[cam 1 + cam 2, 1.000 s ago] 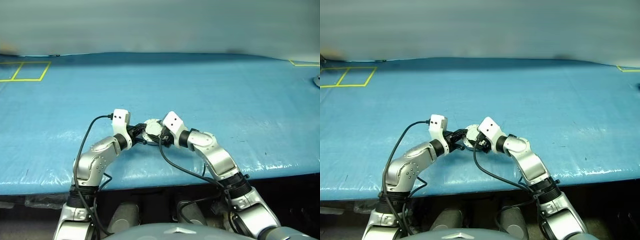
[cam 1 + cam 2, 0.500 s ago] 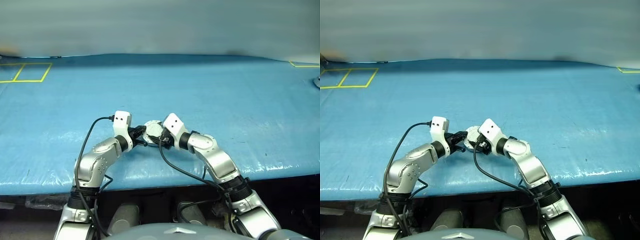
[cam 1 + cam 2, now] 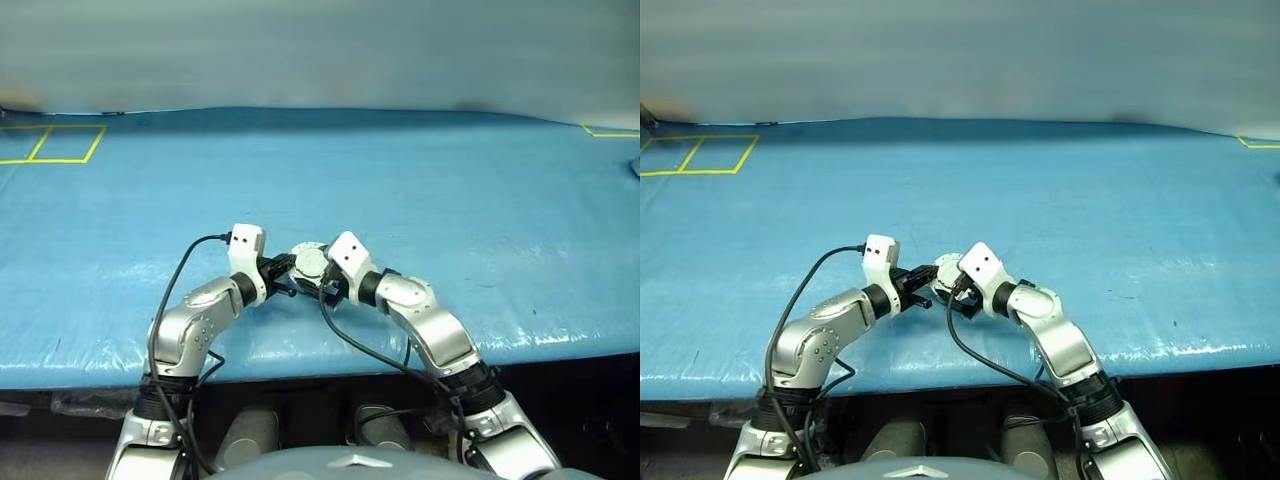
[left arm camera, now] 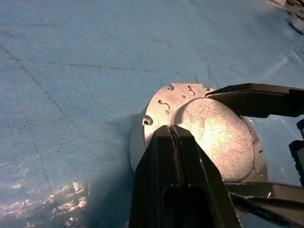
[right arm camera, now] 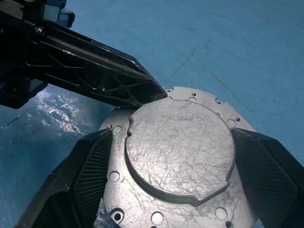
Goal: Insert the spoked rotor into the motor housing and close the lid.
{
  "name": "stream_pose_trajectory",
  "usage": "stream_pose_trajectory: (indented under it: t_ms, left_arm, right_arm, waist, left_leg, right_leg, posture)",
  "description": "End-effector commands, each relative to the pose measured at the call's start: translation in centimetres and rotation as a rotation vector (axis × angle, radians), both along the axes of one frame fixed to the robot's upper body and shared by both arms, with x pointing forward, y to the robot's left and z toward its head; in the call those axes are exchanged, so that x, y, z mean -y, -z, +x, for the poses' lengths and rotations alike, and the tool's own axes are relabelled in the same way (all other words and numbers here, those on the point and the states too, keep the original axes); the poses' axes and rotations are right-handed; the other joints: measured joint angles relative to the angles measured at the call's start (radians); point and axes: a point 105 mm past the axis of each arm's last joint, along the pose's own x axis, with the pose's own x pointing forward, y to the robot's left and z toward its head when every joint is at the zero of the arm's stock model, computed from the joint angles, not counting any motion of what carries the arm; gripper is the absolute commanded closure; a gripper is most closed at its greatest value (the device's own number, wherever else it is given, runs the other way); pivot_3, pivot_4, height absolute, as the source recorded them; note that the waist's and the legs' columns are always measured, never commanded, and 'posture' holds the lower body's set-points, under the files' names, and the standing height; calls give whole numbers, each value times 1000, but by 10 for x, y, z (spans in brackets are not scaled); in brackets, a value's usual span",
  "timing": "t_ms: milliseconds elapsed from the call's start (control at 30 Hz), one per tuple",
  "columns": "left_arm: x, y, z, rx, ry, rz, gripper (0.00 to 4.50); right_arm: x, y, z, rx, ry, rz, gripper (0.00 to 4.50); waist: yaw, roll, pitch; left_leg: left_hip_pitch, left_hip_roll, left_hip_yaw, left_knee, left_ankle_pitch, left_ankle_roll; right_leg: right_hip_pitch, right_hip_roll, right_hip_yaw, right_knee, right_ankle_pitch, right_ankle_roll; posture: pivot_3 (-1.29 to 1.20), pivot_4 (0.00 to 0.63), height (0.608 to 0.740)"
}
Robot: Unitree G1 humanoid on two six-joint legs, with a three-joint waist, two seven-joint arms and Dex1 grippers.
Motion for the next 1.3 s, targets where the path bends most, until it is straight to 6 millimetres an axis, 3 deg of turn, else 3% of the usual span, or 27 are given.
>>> stream_pose_trajectory:
  t_ms: [33, 333, 433, 733, 833, 1167, 1300]
  left_arm:
    - [16, 18, -14, -82, 88, 17, 4500]
    - [16, 15, -9, -57, 82, 21, 4500]
    - [17, 14, -8, -52, 87, 20, 4500]
    - [18, 14, -8, -39, 94, 24, 4500]
    - [16, 15, -7, -36, 90, 33, 4500]
    - [18, 16, -9, -37, 97, 30, 4500]
    - [19, 16, -9, -37, 97, 29, 4500]
  right_arm:
    - [10, 18, -9, -86, 51, -10, 35]
    - [51, -33, -33, -28, 247, 230, 35]
    - [58, -41, -35, -71, 315, 341, 35]
    - [59, -24, -26, -426, 598, 792, 35]
    - [54, -27, -21, -484, 592, 908, 35]
    - [29, -23, -22, -677, 512, 1059, 35]
    - [20, -13, -23, -780, 518, 1124, 35]
  waist:
    - [6, 0, 0]
    - [29, 0, 0]
    - [27, 0, 0]
    - [29, 1, 1]
    - [29, 1, 1]
    - [25, 2, 1]
    - [23, 2, 1]
  left_leg:
    - [0, 0, 0, 0, 0, 0]
    - [-5, -2, -1, -4, 0, 0]
    - [-7, -2, -2, -4, 1, -1]
    - [-7, -2, -4, -6, 1, -1]
    - [-7, -5, -4, -6, 1, 0]
    - [-7, -6, -4, -9, 1, 3]
    - [-7, -6, -4, -9, 0, 5]
  right_leg:
    - [0, 0, 0, 0, 0, 0]
    - [-2, -2, 0, -2, -1, 2]
    - [-3, -2, 0, -1, -1, 1]
    - [-4, -2, -3, -2, -2, 0]
    - [-4, -2, -3, -2, -2, 1]
    - [-3, -1, -2, -2, -2, 0]
    - [-3, -1, -2, -2, -2, 0]
  posture:
    - [0, 150, 740]
    - [0, 150, 740]
    - [0, 150, 740]
    - [0, 150, 740]
    - [0, 150, 740]
    - [0, 150, 740]
    - [0, 150, 740]
